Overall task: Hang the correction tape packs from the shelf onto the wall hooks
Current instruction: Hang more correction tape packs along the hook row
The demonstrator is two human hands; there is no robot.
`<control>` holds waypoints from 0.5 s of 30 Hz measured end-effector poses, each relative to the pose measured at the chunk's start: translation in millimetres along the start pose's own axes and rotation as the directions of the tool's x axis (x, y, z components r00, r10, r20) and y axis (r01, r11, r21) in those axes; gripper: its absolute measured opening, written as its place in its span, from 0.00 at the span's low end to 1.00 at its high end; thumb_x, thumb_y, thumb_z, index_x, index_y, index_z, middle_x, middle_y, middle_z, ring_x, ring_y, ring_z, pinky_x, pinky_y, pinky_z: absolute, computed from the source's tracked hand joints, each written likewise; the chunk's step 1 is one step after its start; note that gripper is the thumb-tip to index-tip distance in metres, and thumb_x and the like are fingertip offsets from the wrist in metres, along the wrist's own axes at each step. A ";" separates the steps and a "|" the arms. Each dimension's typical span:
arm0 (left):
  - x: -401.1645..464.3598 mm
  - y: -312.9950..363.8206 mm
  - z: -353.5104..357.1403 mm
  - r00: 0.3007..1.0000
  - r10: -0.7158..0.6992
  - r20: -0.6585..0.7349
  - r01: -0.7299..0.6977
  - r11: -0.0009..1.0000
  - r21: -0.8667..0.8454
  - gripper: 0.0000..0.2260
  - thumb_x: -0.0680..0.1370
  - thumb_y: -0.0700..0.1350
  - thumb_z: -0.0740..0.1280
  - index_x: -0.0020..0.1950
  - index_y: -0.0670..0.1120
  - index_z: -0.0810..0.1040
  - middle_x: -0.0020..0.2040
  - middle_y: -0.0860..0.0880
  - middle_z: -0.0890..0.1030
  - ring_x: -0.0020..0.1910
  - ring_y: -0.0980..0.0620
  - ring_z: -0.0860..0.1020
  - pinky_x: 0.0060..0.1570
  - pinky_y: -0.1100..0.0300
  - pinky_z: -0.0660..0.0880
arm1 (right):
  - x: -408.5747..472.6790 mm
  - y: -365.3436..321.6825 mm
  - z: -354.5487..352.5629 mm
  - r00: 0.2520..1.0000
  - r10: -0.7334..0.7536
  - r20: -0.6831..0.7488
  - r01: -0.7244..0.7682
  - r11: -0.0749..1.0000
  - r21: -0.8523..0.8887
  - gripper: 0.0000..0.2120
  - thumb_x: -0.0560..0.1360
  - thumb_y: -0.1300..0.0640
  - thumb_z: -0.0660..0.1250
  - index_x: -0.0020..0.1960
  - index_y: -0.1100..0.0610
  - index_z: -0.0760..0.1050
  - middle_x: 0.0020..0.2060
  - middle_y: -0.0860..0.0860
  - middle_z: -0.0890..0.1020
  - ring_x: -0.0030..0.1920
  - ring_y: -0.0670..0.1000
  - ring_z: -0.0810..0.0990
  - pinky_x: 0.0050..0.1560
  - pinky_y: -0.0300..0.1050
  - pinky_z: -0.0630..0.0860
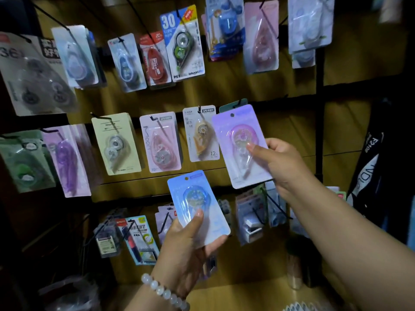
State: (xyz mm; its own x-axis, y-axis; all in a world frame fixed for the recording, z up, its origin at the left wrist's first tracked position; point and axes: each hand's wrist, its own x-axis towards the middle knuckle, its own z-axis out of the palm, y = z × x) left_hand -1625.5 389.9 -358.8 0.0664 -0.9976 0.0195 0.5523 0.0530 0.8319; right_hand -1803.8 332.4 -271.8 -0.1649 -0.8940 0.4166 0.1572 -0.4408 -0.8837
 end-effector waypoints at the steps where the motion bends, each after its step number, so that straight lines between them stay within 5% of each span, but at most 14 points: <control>1: -0.6 0.4 0.6 1.000 -0.005 0.002 0.005 1.000 0.001 0.08 0.79 0.41 0.65 0.58 0.44 0.78 0.50 0.43 0.84 0.46 0.42 0.83 0.31 0.54 0.81 | 6.0 -5.7 -0.5 0.999 -0.030 -0.019 0.030 0.999 0.011 0.05 0.73 0.59 0.71 0.40 0.56 0.76 0.40 0.57 0.84 0.38 0.55 0.81 0.46 0.51 0.78; 6: -1.1 -0.3 0.7 1.000 -0.022 0.012 0.022 1.000 -0.001 0.10 0.79 0.41 0.65 0.59 0.44 0.78 0.52 0.42 0.84 0.51 0.40 0.82 0.31 0.52 0.82 | 24.0 -19.8 -0.8 0.996 -0.067 -0.059 0.069 0.997 0.029 0.05 0.73 0.57 0.71 0.42 0.57 0.77 0.39 0.54 0.84 0.36 0.51 0.83 0.41 0.46 0.80; 15: -1.9 -7.0 -1.2 0.999 -0.048 0.007 0.048 0.999 0.004 0.09 0.78 0.42 0.67 0.58 0.46 0.79 0.47 0.45 0.87 0.44 0.45 0.85 0.31 0.55 0.81 | 37.5 -6.1 2.3 0.996 -0.026 -0.086 0.029 0.999 0.030 0.06 0.74 0.55 0.71 0.44 0.57 0.76 0.43 0.54 0.84 0.41 0.52 0.83 0.44 0.47 0.79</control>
State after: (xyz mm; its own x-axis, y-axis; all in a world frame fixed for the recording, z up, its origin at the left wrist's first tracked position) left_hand -1628.5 391.4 -365.3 0.0342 -0.9993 -0.0168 0.5516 0.0049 0.8341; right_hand -1808.7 301.4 -250.3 -0.2517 -0.8721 0.4196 0.1819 -0.4685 -0.8645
